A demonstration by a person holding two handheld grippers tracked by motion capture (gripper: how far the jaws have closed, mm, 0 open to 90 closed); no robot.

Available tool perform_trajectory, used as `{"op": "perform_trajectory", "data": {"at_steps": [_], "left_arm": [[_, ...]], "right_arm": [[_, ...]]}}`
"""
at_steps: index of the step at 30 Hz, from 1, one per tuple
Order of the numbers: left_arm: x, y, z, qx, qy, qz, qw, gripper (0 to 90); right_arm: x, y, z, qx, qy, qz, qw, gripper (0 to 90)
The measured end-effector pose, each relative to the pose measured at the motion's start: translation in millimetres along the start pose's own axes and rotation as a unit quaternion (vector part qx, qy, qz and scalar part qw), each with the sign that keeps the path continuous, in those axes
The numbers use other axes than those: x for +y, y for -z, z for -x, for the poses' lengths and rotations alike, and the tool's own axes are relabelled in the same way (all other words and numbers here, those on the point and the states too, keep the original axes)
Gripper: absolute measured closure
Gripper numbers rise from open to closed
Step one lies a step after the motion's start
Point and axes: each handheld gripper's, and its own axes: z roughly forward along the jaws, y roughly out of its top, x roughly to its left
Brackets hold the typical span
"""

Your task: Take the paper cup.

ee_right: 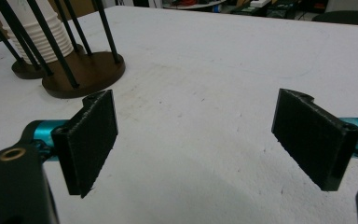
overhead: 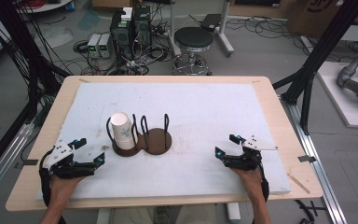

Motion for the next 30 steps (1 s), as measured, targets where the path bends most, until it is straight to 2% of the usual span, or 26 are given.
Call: {"op": "perform_trajectory", "data": {"at_steps": [4,11,15,19,22,25,26,28,29,30], "left_arm": [[-0.6,1.3,-1.1,-0.001,0.005,0.007,1.0,4.4],[-0.6,1.4,-0.4,-0.001,-0.001,0.008,1.0,4.5],[-0.6,1.6,-1.1,-0.001,0.006,0.009,0.9999,4.4],[0.6,2.4,-4.1,-0.014,0.012,0.007,0.9998,4.5],[4.9,5.3,-5.6,-0.016,0.02,0.009,0.9996,4.5],[19.7,12.8,-7.8,-0.019,0.011,0.024,0.9995,4.4],[19.7,12.8,-7.8,-0.019,0.011,0.024,0.9995,4.4],[34.5,16.0,-9.4,-0.037,0.007,0.024,0.999,4.4],[34.5,16.0,-9.4,-0.037,0.007,0.024,0.999,4.4],[46.5,16.8,-10.2,-0.05,0.0,0.023,0.9985,4.4]], "right_arm": [[0.1,-0.1,0.4,0.002,-0.002,0.0,1.0,14.7],[0.3,-0.2,0.1,0.002,-0.002,-0.003,1.0,14.7],[0.0,0.2,-0.1,0.001,-0.002,0.0,1.0,14.7],[-0.2,0.5,-0.3,0.001,-0.005,0.0,1.0,14.7],[0.1,0.0,0.4,0.001,-0.003,-0.002,1.0,14.7],[0.7,-1.3,1.4,0.005,-0.009,-0.009,0.9999,14.7],[0.7,-1.3,1.4,0.005,-0.009,-0.009,0.9999,14.7],[1.1,-2.2,2.5,0.007,-0.012,-0.012,0.9998,14.7],[1.3,-2.4,2.7,0.008,-0.015,-0.015,0.9997,14.6],[1.6,-3.0,3.4,0.007,-0.015,-0.016,0.9997,14.7]]}}
